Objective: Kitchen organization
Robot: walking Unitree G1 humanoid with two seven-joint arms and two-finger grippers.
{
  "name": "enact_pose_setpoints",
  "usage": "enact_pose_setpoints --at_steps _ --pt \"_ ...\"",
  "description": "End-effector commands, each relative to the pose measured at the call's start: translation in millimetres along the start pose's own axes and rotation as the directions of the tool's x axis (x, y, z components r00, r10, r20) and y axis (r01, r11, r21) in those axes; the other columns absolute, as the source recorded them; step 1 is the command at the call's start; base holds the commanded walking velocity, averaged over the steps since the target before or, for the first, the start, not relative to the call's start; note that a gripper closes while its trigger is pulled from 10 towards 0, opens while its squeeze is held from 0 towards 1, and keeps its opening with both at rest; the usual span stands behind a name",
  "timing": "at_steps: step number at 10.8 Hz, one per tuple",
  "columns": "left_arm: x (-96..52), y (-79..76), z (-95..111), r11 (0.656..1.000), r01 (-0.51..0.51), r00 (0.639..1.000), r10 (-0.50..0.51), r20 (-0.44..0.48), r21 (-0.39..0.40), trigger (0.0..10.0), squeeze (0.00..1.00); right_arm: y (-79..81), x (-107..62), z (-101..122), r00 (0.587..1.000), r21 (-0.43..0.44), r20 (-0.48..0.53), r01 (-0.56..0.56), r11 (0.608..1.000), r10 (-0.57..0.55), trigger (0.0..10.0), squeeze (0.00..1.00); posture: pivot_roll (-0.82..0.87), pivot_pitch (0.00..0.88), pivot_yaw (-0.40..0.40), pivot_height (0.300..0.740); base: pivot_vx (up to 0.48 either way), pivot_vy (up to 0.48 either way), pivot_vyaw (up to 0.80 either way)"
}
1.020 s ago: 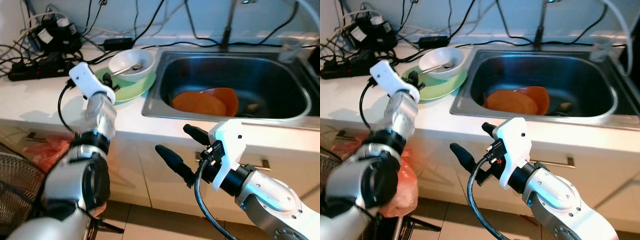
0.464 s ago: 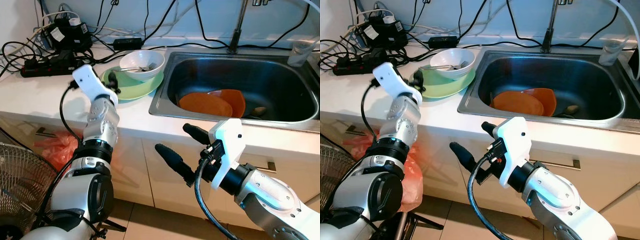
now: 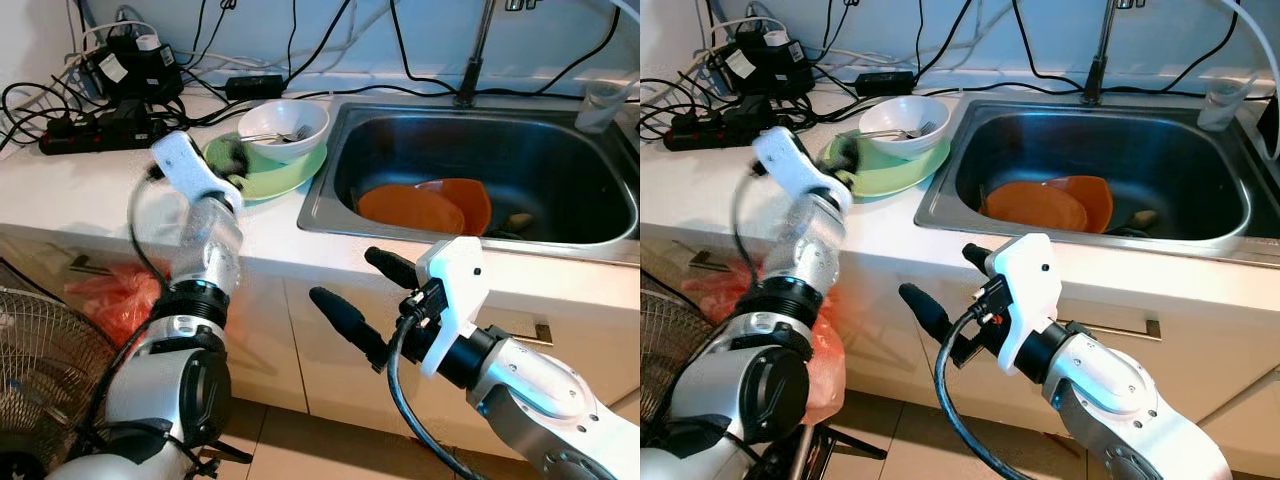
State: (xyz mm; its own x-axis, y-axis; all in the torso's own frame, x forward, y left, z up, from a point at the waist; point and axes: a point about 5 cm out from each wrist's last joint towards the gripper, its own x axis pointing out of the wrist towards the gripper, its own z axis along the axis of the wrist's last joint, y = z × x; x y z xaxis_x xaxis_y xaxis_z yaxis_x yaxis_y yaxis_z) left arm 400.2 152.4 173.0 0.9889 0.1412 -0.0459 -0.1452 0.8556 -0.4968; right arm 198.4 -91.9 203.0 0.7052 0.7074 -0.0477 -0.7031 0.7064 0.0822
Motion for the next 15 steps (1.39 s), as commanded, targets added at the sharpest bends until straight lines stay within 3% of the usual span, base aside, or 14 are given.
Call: enact_pose_setpoints --at_steps 1,2,4,6,11,15 --pt "3.8 -8.3 6.7 0.999 0.023 1.0 -0.024 -0.002 -0.025 10.0 0.32 1.9 0.7 2.5 1.0 -0.004 0.012 -0.012 1.0 0.012 10.0 0.0 -0.26 0.0 0.092 0.74 0.0 0.0 0.0" --pt "4.6 -7.7 5.9 0.998 0.021 1.0 -0.022 -0.009 -0.053 10.0 0.0 2.4 0.1 2.5 1.0 -0.004 0.012 -0.01 1.0 0.01 10.0 0.0 -0.28 0.0 0.095 0.74 0.0 0.0 0.0" --pt "8.8 -7.5 13.1 0.994 0.021 1.0 -0.021 0.004 -0.108 10.0 0.0 3.7 -3.5 2.2 1.0 -0.004 0.006 0.0 1.0 0.0 10.0 0.0 -0.3 0.0 0.094 0.74 0.0 0.0 0.0" --pt "12.2 -8.9 23.1 0.993 0.023 0.999 -0.02 0.026 -0.114 10.0 0.0 4.2 -8.5 1.2 1.0 -0.004 -0.005 0.016 1.0 -0.016 10.0 0.0 -0.32 0.0 0.096 0.74 0.0 0.0 0.0" --pt "13.3 6.4 22.6 0.989 -0.009 1.0 0.012 0.021 -0.15 10.0 0.0 8.0 -23.0 1.2 0.999 -0.003 -0.031 0.045 0.999 -0.045 10.0 0.0 -0.39 0.0 0.07 0.74 0.0 0.0 0.0" --pt "14.4 -1.7 24.5 0.981 0.033 0.999 -0.028 0.03 -0.193 10.0 0.0 10.1 -32.0 1.9 0.996 -0.005 -0.049 0.075 0.997 -0.076 10.0 0.0 -0.44 0.0 0.068 0.74 0.0 0.0 0.0"
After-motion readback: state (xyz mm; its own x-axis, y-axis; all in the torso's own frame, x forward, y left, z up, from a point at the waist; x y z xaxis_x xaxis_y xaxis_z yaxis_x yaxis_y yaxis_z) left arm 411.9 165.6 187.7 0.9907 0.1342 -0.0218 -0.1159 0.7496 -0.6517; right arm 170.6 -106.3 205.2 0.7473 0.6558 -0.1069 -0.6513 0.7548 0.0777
